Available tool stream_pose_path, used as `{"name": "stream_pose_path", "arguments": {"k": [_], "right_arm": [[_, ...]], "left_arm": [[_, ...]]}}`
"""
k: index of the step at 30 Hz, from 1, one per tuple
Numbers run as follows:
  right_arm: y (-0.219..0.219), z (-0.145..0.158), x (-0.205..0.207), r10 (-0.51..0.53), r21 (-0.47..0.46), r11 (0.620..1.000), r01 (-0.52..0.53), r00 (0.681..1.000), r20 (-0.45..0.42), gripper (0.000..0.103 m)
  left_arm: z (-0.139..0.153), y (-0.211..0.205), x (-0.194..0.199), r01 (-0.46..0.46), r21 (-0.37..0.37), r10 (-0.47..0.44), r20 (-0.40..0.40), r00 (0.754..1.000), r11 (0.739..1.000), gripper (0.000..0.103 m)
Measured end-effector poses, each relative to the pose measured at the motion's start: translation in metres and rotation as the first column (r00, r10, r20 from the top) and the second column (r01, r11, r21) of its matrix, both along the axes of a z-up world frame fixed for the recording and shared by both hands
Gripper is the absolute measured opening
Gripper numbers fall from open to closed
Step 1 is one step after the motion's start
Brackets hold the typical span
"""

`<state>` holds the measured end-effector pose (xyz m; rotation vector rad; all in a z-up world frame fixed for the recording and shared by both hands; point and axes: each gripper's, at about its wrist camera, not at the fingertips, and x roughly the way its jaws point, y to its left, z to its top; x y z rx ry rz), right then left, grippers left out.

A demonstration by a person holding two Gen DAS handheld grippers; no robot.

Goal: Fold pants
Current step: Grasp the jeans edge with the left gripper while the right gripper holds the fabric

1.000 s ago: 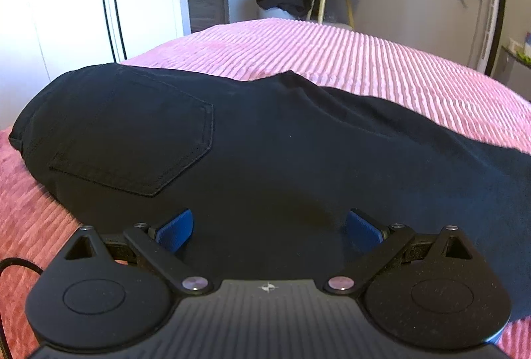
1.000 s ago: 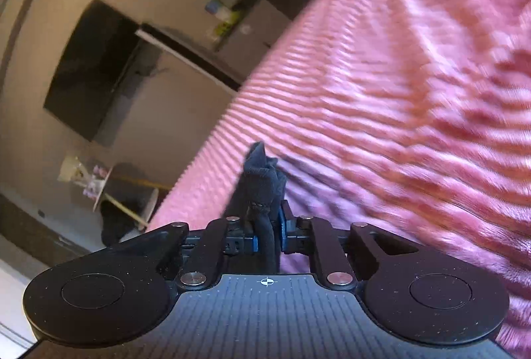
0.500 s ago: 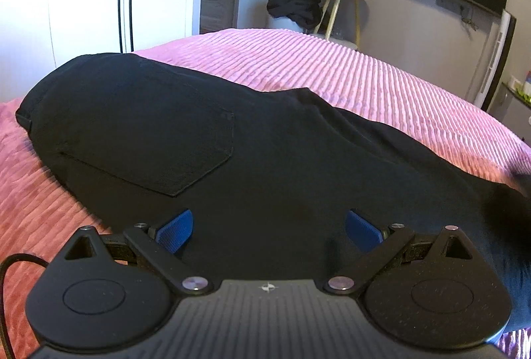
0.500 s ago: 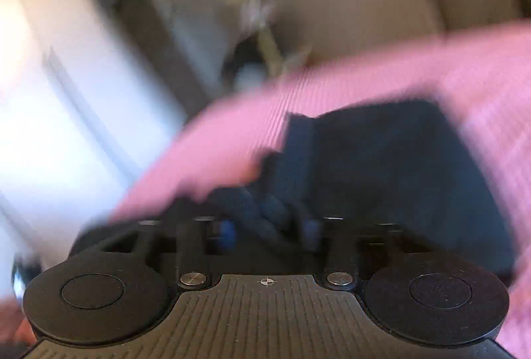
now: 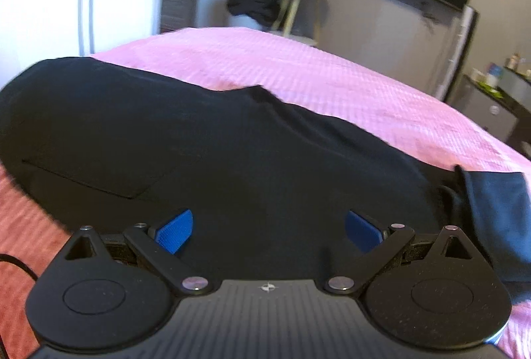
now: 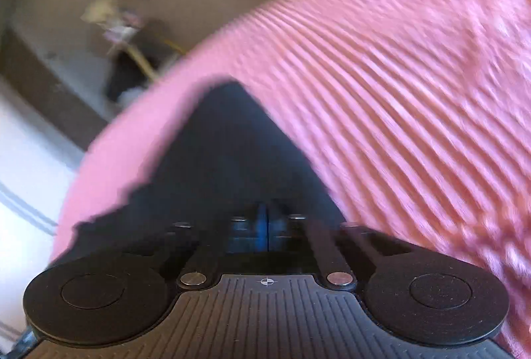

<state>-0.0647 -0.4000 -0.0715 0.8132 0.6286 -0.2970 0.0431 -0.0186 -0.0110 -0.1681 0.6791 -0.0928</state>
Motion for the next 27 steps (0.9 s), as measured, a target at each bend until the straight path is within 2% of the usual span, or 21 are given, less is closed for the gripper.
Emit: {"name": "stream_pose_path", "arguments": {"k": [2, 4, 7, 10, 12, 13, 14, 16, 17, 18, 19, 20, 22, 24, 25, 26, 27], "right_arm": [[-0.005, -0.009, -0.007, -0.025, 0.072, 0.997, 0.021, 0.999, 0.043, 0.0], [-0.003, -0.009, -0.006, -0.018, 0.057, 0.998, 0.016, 0.999, 0.042, 0.0], [-0.007, -0.009, -0.01, -0.024, 0.082, 0.996, 0.019, 0.998, 0.064, 0.002], [-0.016, -0.013, -0.026, -0.043, 0.141, 0.99, 0.025, 0.992, 0.123, 0.011], [-0.019, -0.008, -0.035, -0.046, 0.168, 0.986, 0.017, 0.985, 0.167, 0.024], [-0.018, -0.006, -0.037, -0.044, 0.179, 0.984, 0.009, 0.981, 0.19, 0.034], [-0.02, -0.005, -0.042, -0.042, 0.191, 0.982, 0.001, 0.976, 0.212, 0.038], [-0.022, -0.005, -0.049, -0.032, 0.208, 0.978, -0.02, 0.97, 0.242, 0.039], [-0.024, -0.006, -0.051, -0.028, 0.22, 0.975, -0.028, 0.969, 0.247, 0.039], [-0.026, -0.009, -0.053, -0.028, 0.237, 0.971, -0.034, 0.967, 0.254, 0.039], [-0.029, -0.011, -0.054, -0.035, 0.258, 0.965, -0.036, 0.964, 0.265, 0.039], [-0.031, -0.013, -0.055, -0.041, 0.273, 0.961, -0.036, 0.961, 0.272, 0.039], [-0.035, -0.017, -0.061, -0.042, 0.29, 0.956, -0.043, 0.959, 0.281, 0.039], [-0.036, -0.016, -0.062, -0.03, 0.292, 0.955, -0.06, 0.955, 0.294, 0.039], [-0.036, -0.017, -0.062, -0.024, 0.292, 0.954, -0.068, 0.954, 0.298, 0.039], [-0.035, -0.017, -0.061, -0.02, 0.294, 0.953, -0.072, 0.953, 0.302, 0.039], [-0.035, -0.017, -0.062, -0.02, 0.294, 0.953, -0.073, 0.953, 0.302, 0.039]], "left_arm": [[0.004, -0.006, 0.001, 0.05, -0.055, -0.051, -0.027, 0.998, 0.997, 0.099], [0.009, -0.016, 0.005, 0.084, -0.14, -0.093, -0.058, 0.994, 0.987, 0.099], [0.014, -0.045, 0.018, 0.136, -0.275, -0.17, -0.104, 0.98, 0.952, 0.099], [0.01, -0.081, 0.038, 0.176, -0.399, -0.267, -0.184, 0.946, 0.9, 0.099], [0.0, -0.105, 0.055, 0.169, -0.431, -0.308, -0.277, 0.91, 0.886, 0.099], [-0.006, -0.113, 0.063, 0.157, -0.41, -0.302, -0.318, 0.899, 0.898, 0.097], [-0.006, -0.119, 0.067, 0.153, -0.384, -0.288, -0.325, 0.901, 0.911, 0.096], [-0.006, -0.124, 0.072, 0.155, -0.411, -0.297, -0.306, 0.904, 0.898, 0.095], [-0.007, -0.126, 0.075, 0.139, -0.443, -0.299, -0.316, 0.9, 0.886, 0.088], [-0.008, -0.128, 0.078, 0.122, -0.473, -0.302, -0.326, 0.896, 0.872, 0.077], [-0.01, -0.131, 0.082, 0.117, -0.503, -0.316, -0.333, 0.888, 0.857, 0.071], [-0.012, -0.134, 0.085, 0.107, -0.525, -0.326, -0.346, 0.88, 0.844, 0.068], [-0.016, -0.134, 0.088, 0.088, -0.567, -0.333, -0.345, 0.877, 0.819, 0.068], [-0.024, -0.128, 0.091, 0.051, -0.635, -0.347, -0.351, 0.87, 0.771, 0.067], [-0.031, -0.125, 0.095, 0.022, -0.679, -0.355, -0.357, 0.864, 0.734, 0.066], [-0.038, -0.124, 0.098, -0.005, -0.726, -0.376, -0.363, 0.853, 0.688, 0.058], [-0.046, -0.124, 0.102, -0.032, -0.748, -0.389, -0.381, 0.839, 0.663, 0.036]]}}
